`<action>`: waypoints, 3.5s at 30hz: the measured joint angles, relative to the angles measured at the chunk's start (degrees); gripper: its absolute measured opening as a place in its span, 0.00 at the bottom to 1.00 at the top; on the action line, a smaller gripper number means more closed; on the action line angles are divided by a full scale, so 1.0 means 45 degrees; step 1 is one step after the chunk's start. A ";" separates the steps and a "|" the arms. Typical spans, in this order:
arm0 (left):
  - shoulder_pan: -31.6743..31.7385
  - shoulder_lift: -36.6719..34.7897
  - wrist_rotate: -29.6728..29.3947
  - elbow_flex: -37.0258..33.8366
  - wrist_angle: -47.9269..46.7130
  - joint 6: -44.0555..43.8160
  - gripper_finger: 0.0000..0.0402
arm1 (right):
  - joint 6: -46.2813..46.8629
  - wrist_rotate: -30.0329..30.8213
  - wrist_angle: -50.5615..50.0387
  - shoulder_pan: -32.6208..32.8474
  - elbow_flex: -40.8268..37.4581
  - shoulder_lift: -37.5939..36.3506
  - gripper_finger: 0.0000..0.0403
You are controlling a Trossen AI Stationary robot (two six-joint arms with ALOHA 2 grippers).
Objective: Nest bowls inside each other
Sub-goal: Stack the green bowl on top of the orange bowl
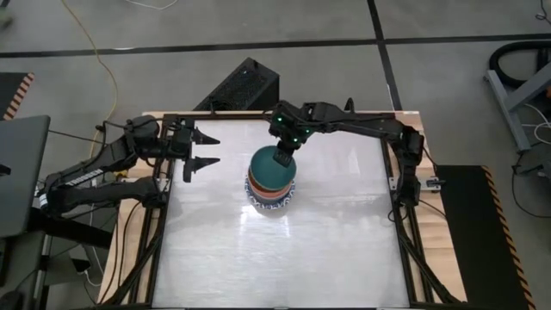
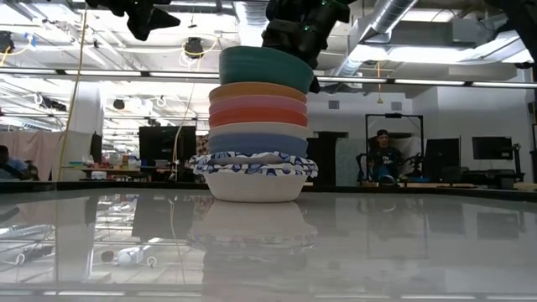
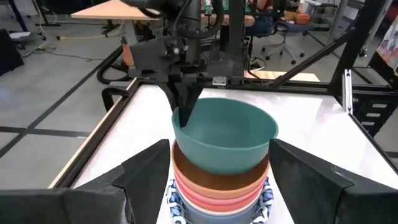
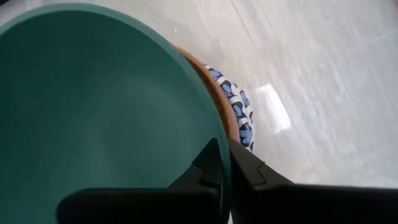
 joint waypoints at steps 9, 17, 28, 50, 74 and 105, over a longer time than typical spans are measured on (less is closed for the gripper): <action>0.0000 0.0000 0.0000 0.0000 -0.0007 -0.0009 0.65 | -0.0380 -0.0007 -0.0083 0.0344 0.0000 0.0175 0.25; 0.0000 0.0000 0.0005 0.0000 -0.0002 -0.0462 0.65 | -0.0461 -0.0435 -0.0142 0.0299 0.0000 0.0102 0.37; 0.0000 -0.0005 0.0112 0.0000 0.0054 -0.0568 0.65 | -0.0621 -0.0635 -0.0255 0.0443 0.0010 -0.0065 0.40; 0.0005 0.0019 0.0112 0.0000 -0.0651 -0.0415 0.65 | -0.0739 0.0153 -0.0559 0.0562 0.0000 -0.0020 0.63; 0.0005 -0.0095 0.0107 0.0000 -0.1359 0.0014 0.65 | -0.2879 -0.2212 0.0175 0.0489 0.0296 -0.0354 0.63; -0.0833 -0.0163 0.1504 -0.4526 0.7168 -0.1305 0.65 | -0.2720 -0.0874 0.4958 0.1641 -0.3774 -0.6964 0.63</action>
